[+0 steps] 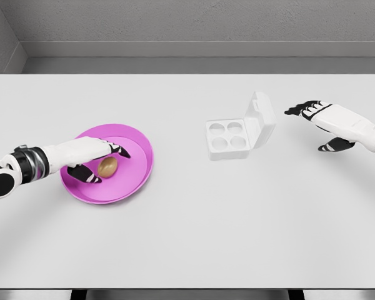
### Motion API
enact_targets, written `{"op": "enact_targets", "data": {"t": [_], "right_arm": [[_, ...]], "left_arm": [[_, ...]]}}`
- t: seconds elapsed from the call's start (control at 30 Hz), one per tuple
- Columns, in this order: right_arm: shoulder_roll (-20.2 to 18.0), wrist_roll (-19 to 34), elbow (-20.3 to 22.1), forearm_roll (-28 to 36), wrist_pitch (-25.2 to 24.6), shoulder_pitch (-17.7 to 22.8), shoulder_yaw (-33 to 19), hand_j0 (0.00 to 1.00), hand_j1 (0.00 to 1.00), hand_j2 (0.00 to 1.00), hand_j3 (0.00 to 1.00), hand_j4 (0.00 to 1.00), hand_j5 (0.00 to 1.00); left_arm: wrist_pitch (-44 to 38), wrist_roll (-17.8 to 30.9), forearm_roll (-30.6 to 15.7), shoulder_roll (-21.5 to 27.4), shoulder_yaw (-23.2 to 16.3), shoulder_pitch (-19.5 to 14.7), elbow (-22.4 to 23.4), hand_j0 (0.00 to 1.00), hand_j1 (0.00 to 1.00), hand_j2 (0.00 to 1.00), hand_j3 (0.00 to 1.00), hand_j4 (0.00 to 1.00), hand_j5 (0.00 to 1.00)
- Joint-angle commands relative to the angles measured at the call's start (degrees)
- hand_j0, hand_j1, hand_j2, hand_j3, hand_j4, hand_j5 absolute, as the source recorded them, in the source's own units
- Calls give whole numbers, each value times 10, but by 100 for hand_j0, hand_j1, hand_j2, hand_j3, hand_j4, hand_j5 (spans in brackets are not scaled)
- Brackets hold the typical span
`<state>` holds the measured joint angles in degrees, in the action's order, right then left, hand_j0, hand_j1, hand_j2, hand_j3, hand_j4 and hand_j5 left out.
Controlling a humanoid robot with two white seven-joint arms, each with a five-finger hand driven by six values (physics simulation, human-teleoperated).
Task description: Pack egg into the box and close the box lid
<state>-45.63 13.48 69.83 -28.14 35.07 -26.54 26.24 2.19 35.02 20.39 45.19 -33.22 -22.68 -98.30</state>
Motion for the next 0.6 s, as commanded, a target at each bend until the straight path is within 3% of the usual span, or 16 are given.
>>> {"op": "enact_targets", "data": {"t": [0.0, 0.33, 0.57], "right_arm": [[-1, 0, 0, 4, -1, 0, 0, 100, 100, 100, 100, 100, 100], [-1, 0, 1, 5, -1, 0, 0, 100, 100, 100, 100, 100, 100], [-1, 0, 2, 4, -1, 0, 0, 100, 100, 100, 100, 100, 100]], "left_arm": [[0, 0, -1, 0, 0, -1, 0, 79, 79, 79, 79, 79, 79], [0, 0, -1, 0, 0, 3, 1, 76, 76, 76, 76, 76, 76], [0, 0, -1, 0, 0, 3, 1, 64, 64, 64, 64, 64, 64]]}}
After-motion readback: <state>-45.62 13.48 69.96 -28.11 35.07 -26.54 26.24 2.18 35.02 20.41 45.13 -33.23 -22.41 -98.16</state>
